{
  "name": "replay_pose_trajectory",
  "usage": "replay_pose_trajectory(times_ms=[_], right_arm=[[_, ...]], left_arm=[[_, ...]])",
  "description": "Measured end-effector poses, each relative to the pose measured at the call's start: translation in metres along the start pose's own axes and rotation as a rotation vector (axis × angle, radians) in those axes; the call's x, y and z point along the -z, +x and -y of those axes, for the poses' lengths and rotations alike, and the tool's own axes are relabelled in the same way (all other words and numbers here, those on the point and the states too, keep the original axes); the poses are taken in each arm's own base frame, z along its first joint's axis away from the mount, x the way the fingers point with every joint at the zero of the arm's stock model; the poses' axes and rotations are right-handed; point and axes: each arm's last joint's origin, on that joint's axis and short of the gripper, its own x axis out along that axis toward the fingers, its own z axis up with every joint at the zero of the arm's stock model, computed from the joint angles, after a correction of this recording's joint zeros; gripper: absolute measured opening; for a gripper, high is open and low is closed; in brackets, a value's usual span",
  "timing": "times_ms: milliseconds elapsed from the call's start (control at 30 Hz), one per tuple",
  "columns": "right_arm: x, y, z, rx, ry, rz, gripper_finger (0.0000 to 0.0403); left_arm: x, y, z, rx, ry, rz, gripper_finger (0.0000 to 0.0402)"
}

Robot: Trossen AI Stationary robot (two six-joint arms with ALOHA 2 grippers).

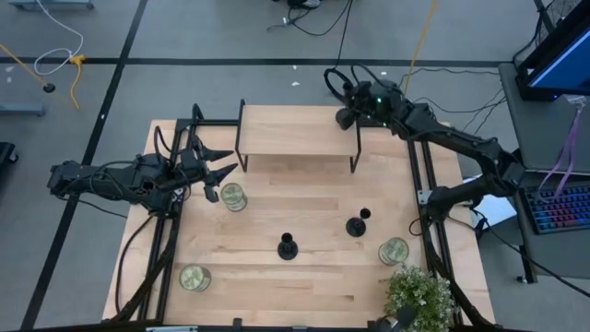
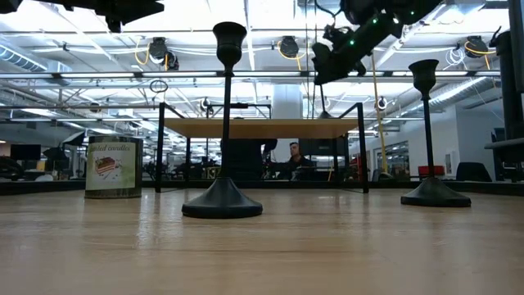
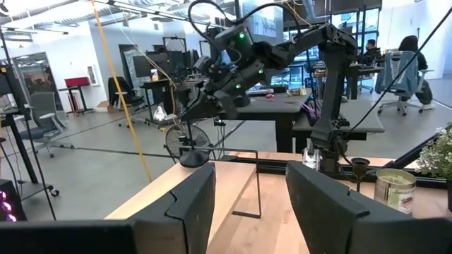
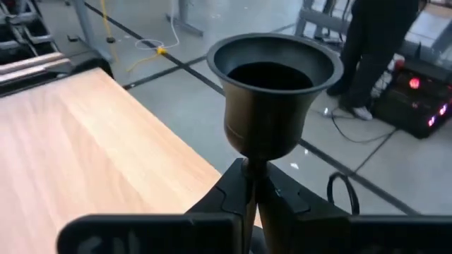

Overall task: Pick & Place candle stick holders
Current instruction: Put the top black candle holder on the shelf

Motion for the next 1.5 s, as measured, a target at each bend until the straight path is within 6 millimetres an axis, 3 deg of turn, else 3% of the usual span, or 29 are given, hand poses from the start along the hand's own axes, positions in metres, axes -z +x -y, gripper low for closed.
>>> replay_pose_trajectory(times_ms=[467,1000,1333,1500], right_arm=[[0.006,0.007,0.005,0.017,0.021,-0.047,0.0015],[0.001,0.013,0.006,-0.025,0.087,0.024,0.0017],[0.008,0.028,0.004,-0.020,0.109,0.003,0.0018],[0.009,0.028,0.004,-0.021,0.083,-0.001,0.0032]], left_arm=[[0.000,0.000,0.000,0.000,0.000,-0.001,0.0182],[0.000,0.000,0.000,0.000,0.000,-0.001,0.0182],[0.000,0.000,0.000,0.000,0.000,-0.002,0.0182],[0.001,0.000,0.000,0.001,0.004,-0.010,0.0182]])
